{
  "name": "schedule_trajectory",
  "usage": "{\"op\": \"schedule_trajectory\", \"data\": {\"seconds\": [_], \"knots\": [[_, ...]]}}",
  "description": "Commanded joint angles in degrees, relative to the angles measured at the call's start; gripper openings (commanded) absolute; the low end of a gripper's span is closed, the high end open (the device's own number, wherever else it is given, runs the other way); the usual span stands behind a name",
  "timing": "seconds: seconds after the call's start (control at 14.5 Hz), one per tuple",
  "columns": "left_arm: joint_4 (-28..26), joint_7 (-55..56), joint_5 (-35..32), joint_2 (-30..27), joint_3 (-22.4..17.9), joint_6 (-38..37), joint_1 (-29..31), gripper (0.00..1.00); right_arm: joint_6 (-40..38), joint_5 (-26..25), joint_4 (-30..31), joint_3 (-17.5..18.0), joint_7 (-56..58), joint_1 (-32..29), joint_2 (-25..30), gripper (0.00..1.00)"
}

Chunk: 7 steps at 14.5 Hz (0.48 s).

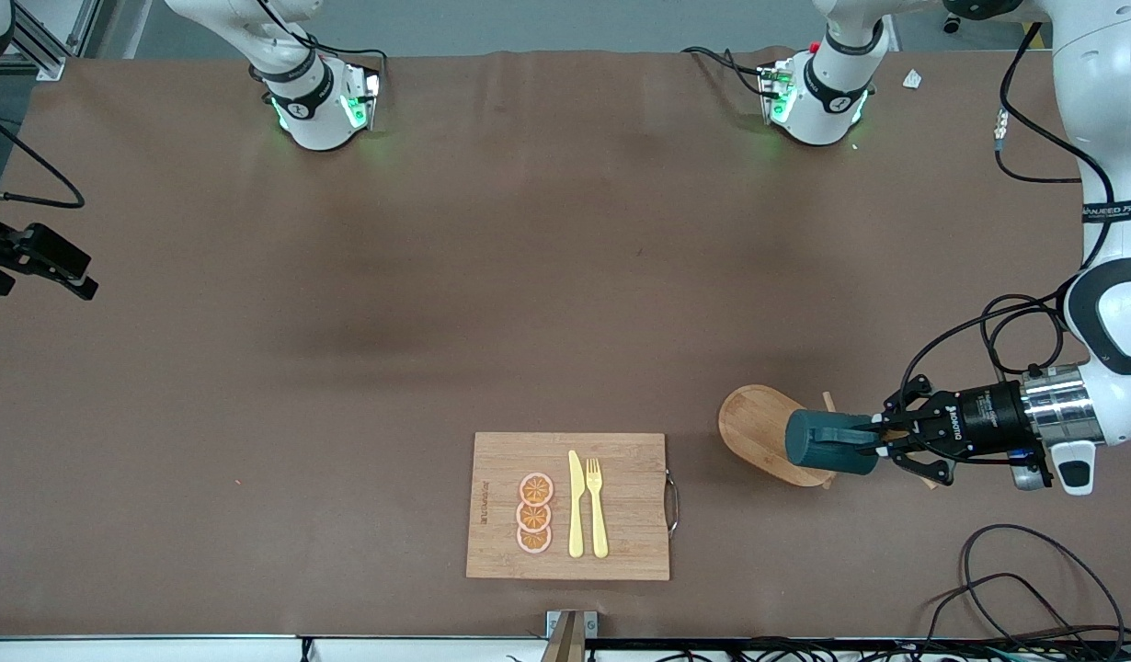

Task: Pass cup and hang on rack
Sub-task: 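Lower the mug handle onto a rack peg with the left gripper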

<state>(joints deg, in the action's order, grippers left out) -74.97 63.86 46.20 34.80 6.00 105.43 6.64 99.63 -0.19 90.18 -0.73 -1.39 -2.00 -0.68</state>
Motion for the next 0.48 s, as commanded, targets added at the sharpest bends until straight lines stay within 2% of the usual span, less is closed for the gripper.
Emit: {"op": "schedule_trajectory", "data": {"seconds": [0.0,0.07,0.28,0.41], "knots": [[0.08,-0.50,0.29,-0.17,0.42,-0.31,0.48,0.95,-0.49,0.71,-0.44,0.47,0.86,-0.72,-0.11,1.00],[0.08,-0.32,0.29,-0.51,0.50,-0.31,0.39,1.00,-0.49,0.71,-0.44,0.47,0.86,-0.72,-0.02,1.00],[0.52,-0.32,0.21,-1.66,0.77,-3.46,0.39,1.00,-0.49,0.71,-0.44,0.56,0.86,-0.81,-0.02,1.00],[0.61,-0.41,-2.07,-4.81,1.03,-4.62,-0.04,1.00,-0.49,0.71,-0.44,0.47,0.86,-0.72,-0.11,1.00]]}}
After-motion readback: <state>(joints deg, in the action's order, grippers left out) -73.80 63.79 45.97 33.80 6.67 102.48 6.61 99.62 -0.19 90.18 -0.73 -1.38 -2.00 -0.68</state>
